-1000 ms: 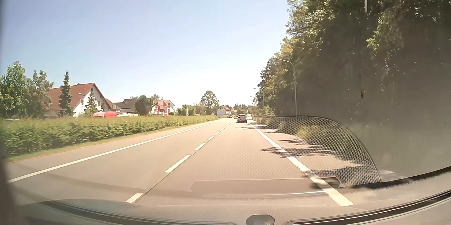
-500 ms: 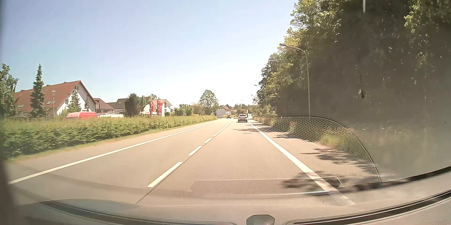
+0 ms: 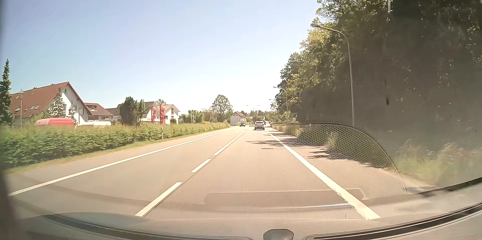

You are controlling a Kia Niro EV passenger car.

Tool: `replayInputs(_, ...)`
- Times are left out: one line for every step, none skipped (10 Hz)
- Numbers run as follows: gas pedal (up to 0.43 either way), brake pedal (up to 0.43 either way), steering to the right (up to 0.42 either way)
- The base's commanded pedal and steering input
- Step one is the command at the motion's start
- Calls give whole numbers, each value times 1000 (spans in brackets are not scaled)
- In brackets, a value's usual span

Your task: Follow the waypoints while adhering to traffic rules and regulations

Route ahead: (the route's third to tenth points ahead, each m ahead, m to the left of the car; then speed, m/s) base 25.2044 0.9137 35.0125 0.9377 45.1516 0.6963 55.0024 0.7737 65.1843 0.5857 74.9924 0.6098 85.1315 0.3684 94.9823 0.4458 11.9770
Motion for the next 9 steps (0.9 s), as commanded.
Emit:
replayInputs(47, 30, -1)
replayInputs(47, 30, -1)
replayInputs(47, 30, -1)
replayInputs(47, 30, -1)
replayInputs(47, 30, -1)
replayInputs(47, 30, 0)
replayInputs(47, 30, 0)
replayInputs(47, 30, 0)
replayInputs(47, 30, 0)
